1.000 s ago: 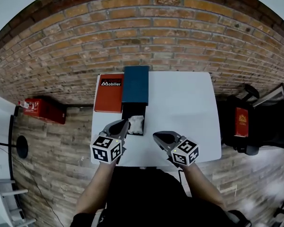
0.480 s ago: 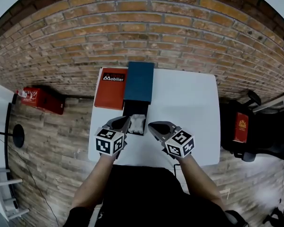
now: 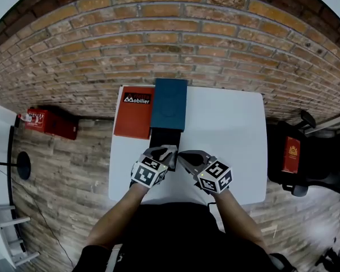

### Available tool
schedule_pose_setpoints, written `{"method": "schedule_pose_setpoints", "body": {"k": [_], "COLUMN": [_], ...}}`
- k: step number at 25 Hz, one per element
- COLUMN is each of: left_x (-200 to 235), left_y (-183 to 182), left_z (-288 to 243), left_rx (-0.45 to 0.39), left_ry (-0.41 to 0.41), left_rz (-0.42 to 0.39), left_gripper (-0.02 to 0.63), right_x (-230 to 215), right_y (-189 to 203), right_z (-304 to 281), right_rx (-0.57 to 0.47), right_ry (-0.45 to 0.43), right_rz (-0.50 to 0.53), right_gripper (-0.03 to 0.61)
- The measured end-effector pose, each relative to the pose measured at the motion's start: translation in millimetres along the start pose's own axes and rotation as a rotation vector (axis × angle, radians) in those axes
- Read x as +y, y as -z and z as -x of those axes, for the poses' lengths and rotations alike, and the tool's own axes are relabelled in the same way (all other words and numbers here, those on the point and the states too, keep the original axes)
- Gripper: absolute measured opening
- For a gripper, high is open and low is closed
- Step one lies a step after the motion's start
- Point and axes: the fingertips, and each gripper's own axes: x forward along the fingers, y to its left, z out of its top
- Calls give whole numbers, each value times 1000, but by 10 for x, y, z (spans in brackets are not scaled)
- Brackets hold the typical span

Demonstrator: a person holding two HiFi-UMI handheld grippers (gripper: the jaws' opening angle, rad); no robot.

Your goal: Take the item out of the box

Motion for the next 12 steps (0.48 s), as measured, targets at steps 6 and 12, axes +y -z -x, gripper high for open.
{"method": "schedule_pose_setpoints", "body": {"k": [6, 12], "left_x": [48, 89], "left_y": [171, 314], "left_z": [-367, -573], "left_rx": [148, 230], "left_ry": [25, 11], "left_rz": [-103, -128], "left_gripper": [129, 189], "right_x": [-211, -389], "right_y": [169, 186], "right_z": [133, 345], "right_rx": [1, -25], "right_ry": [34, 72], "right_rz": [-73, -108], "right_gripper": [6, 5]}}
